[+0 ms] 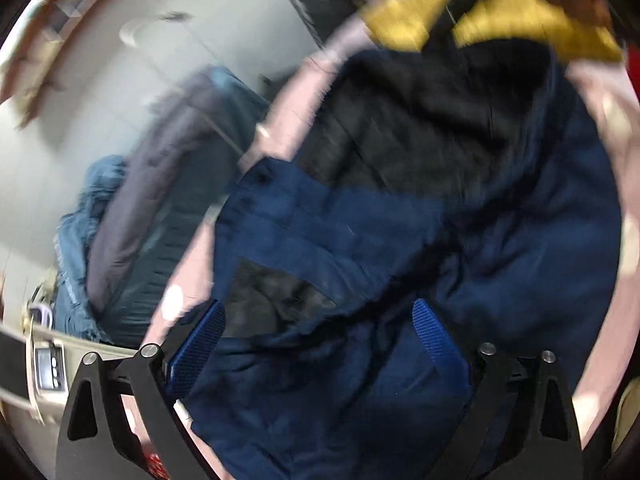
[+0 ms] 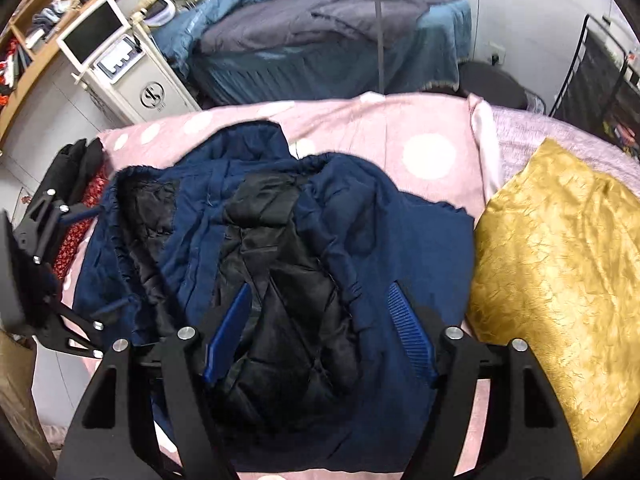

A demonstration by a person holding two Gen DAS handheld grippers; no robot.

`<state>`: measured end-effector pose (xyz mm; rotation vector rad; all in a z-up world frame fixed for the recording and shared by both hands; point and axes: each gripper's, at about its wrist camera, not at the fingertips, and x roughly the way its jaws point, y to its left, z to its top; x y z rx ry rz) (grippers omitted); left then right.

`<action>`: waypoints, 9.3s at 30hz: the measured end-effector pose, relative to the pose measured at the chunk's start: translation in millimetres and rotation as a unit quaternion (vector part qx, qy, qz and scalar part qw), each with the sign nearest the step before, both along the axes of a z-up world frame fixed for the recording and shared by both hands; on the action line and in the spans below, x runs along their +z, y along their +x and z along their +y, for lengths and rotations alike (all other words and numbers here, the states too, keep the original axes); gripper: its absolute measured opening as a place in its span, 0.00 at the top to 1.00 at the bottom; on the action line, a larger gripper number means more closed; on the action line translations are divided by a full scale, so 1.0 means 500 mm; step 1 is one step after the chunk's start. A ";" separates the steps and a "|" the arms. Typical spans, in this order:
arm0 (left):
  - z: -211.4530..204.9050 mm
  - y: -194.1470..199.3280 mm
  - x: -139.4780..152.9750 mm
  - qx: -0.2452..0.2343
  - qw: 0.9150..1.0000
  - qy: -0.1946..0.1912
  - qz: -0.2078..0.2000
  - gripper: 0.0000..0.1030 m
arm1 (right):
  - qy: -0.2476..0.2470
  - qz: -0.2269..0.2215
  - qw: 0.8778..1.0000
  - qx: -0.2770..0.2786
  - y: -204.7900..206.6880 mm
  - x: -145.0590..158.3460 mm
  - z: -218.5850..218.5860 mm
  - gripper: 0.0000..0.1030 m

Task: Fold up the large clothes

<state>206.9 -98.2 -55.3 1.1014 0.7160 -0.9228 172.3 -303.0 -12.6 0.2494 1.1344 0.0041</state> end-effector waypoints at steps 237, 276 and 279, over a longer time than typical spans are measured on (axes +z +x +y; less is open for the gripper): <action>1.608 -0.059 0.209 0.777 0.307 -0.537 0.118 0.55 | 0.306 0.119 0.938 0.115 0.805 0.009 1.162 0.62; 1.603 0.111 0.389 0.816 0.496 -0.293 -0.039 0.13 | -0.054 0.026 0.928 0.369 0.913 0.172 1.532 0.52; 1.624 0.116 0.365 0.816 0.489 -0.309 -0.015 0.26 | -0.059 -0.002 0.936 0.347 0.944 0.179 1.536 0.92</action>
